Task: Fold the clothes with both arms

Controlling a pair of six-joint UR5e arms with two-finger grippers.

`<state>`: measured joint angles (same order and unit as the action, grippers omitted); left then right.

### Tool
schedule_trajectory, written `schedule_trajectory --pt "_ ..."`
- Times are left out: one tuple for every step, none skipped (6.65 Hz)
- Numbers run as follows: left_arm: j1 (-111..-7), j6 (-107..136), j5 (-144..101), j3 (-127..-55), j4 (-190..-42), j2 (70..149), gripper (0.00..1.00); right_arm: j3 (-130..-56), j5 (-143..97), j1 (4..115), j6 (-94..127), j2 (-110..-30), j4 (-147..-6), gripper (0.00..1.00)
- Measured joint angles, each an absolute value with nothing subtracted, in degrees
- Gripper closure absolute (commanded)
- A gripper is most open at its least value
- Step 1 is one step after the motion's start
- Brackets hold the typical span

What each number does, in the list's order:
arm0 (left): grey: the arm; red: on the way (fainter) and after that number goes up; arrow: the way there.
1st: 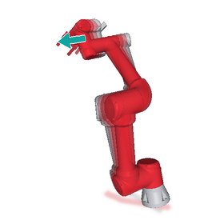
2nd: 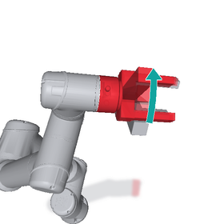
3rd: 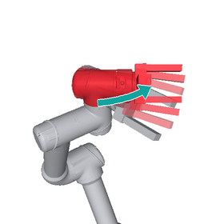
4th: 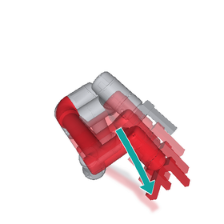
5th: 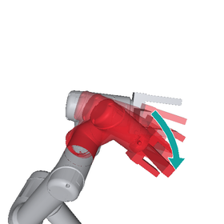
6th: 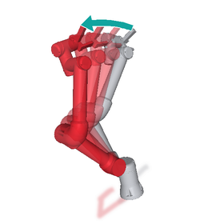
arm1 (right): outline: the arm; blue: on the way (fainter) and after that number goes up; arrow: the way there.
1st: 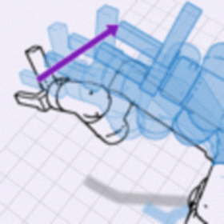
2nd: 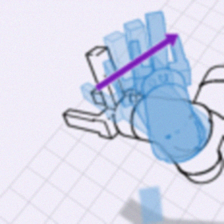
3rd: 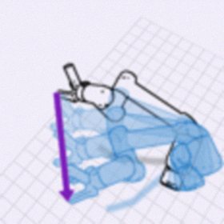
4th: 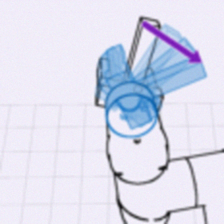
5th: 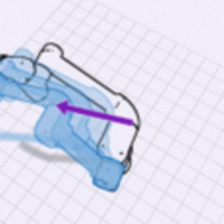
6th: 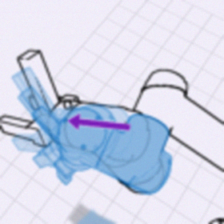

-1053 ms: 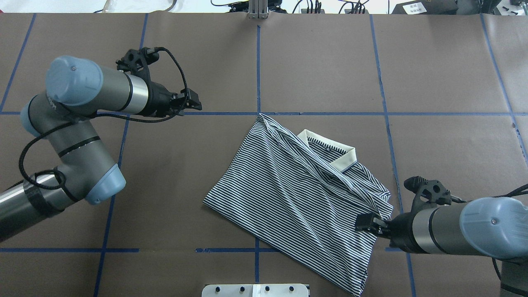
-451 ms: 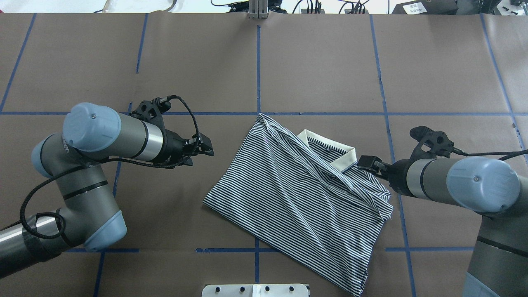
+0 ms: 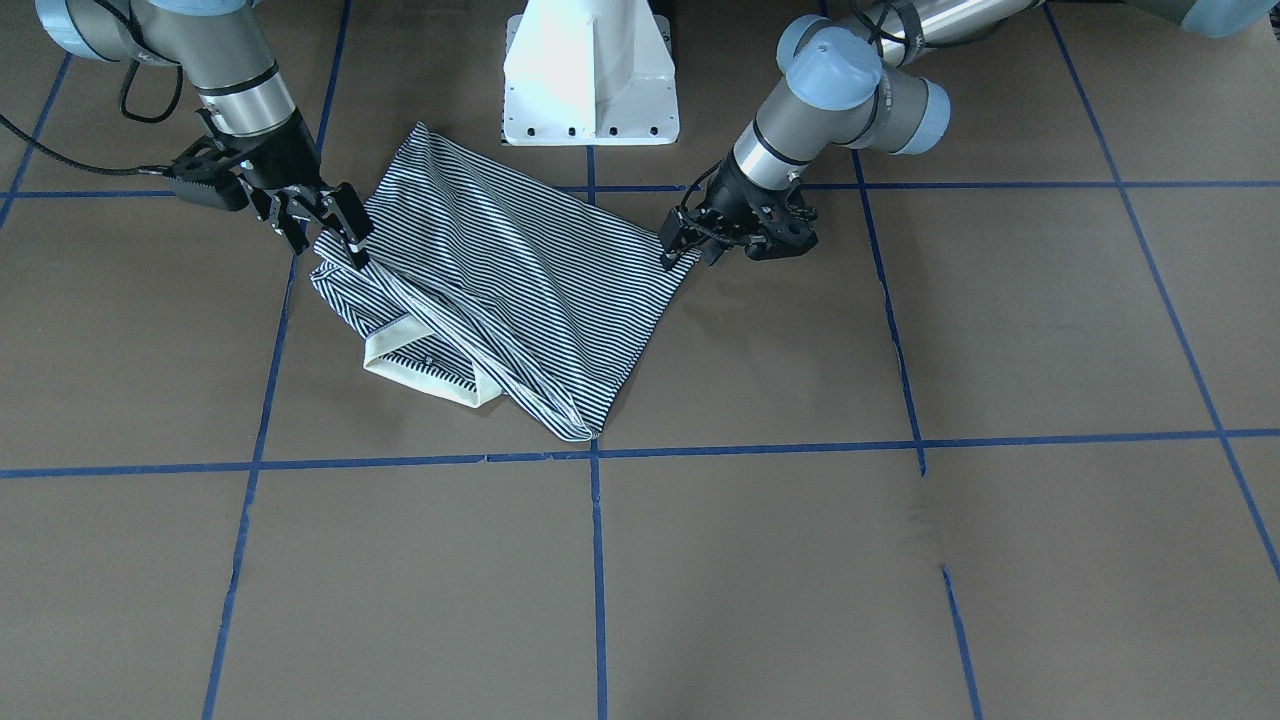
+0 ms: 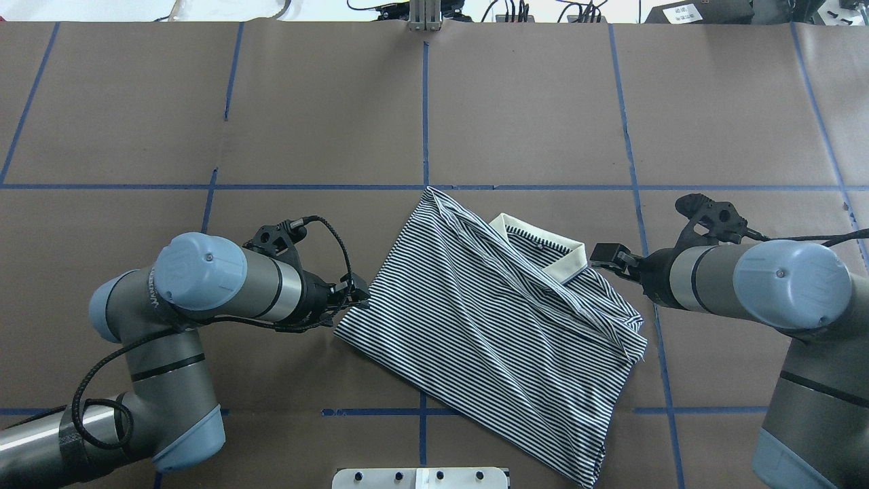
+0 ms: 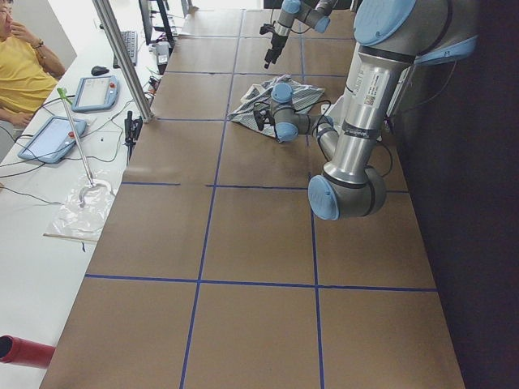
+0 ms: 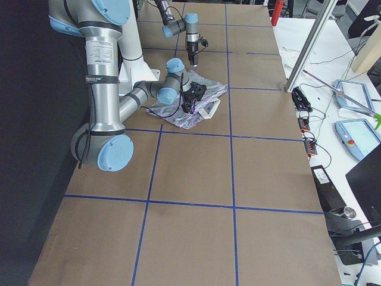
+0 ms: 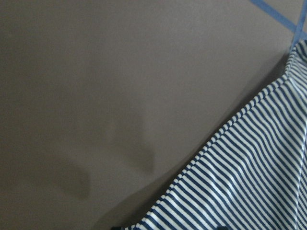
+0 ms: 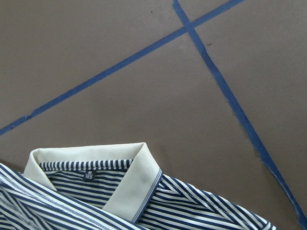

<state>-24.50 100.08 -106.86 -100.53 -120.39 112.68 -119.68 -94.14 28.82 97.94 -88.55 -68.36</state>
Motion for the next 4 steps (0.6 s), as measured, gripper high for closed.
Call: schedule_trajectory --pt "-23.44 100.72 -106.02 -100.72 -118.07 112.78 0.27 -118.83 -94.24 28.83 97.92 -88.13 -68.27 0.00" --pt "-22.27 101.41 -105.65 -100.76 -116.96 112.83 0.34 -118.36 -94.28 28.87 97.91 -87.54 -68.23 0.00" --pt "-21.61 101.70 -105.48 -100.65 -116.52 112.85 0.50 -118.25 -94.30 28.90 97.91 -87.25 -68.21 0.00" --pt "-21.37 101.74 -104.83 -100.46 -116.38 112.71 0.80 -118.23 -94.31 28.91 97.91 -87.15 -68.20 0.00"
